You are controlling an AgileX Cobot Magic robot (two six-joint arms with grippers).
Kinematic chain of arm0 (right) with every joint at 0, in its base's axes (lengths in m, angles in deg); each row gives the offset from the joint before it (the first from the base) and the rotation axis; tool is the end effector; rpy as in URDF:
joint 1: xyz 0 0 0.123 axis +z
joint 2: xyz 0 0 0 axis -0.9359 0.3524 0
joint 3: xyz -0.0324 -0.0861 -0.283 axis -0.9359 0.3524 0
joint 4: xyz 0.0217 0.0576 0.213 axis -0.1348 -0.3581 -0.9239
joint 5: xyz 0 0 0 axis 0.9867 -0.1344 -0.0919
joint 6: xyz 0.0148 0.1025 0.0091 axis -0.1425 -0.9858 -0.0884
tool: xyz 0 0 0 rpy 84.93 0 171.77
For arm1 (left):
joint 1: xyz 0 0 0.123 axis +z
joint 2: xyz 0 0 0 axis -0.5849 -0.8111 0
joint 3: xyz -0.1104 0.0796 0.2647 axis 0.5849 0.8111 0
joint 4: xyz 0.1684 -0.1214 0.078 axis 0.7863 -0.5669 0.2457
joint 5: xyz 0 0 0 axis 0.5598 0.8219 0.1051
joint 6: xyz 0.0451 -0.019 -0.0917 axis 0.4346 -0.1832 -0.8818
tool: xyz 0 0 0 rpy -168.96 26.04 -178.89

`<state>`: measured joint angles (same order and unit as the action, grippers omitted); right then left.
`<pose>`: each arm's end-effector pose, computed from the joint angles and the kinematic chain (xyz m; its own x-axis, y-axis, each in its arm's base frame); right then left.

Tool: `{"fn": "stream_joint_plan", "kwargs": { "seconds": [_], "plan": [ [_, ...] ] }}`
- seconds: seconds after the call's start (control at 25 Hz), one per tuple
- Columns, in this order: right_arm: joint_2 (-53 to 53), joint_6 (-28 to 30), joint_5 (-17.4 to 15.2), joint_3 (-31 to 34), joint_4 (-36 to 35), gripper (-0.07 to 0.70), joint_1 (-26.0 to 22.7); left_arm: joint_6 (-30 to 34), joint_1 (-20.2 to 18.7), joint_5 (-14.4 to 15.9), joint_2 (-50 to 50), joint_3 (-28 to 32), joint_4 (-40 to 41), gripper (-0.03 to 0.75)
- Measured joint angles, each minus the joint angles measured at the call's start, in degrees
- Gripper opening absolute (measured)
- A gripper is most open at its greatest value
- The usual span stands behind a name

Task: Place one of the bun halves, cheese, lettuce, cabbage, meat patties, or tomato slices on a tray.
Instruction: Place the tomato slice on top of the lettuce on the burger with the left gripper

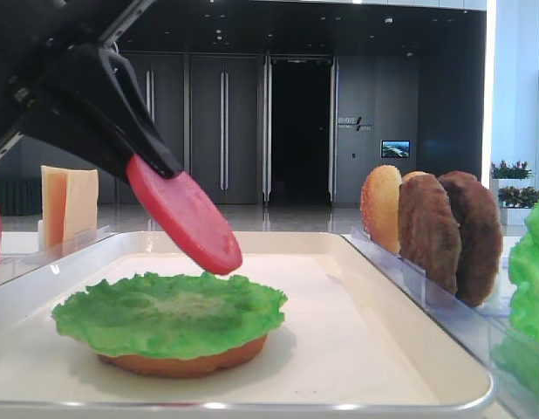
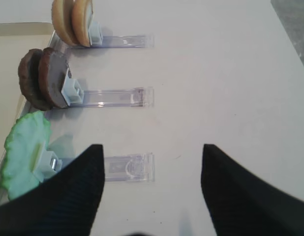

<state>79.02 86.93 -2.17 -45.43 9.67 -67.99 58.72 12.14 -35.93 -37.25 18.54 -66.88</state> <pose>-0.0377 0.0060 0.2490 -0.5172 -0.0202 -0.8556 -0.0852 0.9960 0.0280 0.2233 -0.1626 0.2112 -0.9919 0.0003 -0.1273 0.0847 0.7479 -0.6584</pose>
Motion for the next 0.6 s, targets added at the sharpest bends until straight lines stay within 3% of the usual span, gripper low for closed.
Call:
{"fn": "stream_joint_plan", "kwargs": {
  "seconds": [0.6],
  "plan": [
    [0.00,0.00,0.00,0.00,0.00,0.440,0.00,2.85,0.00,-0.45,-3.92,0.00,-2.13,0.058]
  ]
}}
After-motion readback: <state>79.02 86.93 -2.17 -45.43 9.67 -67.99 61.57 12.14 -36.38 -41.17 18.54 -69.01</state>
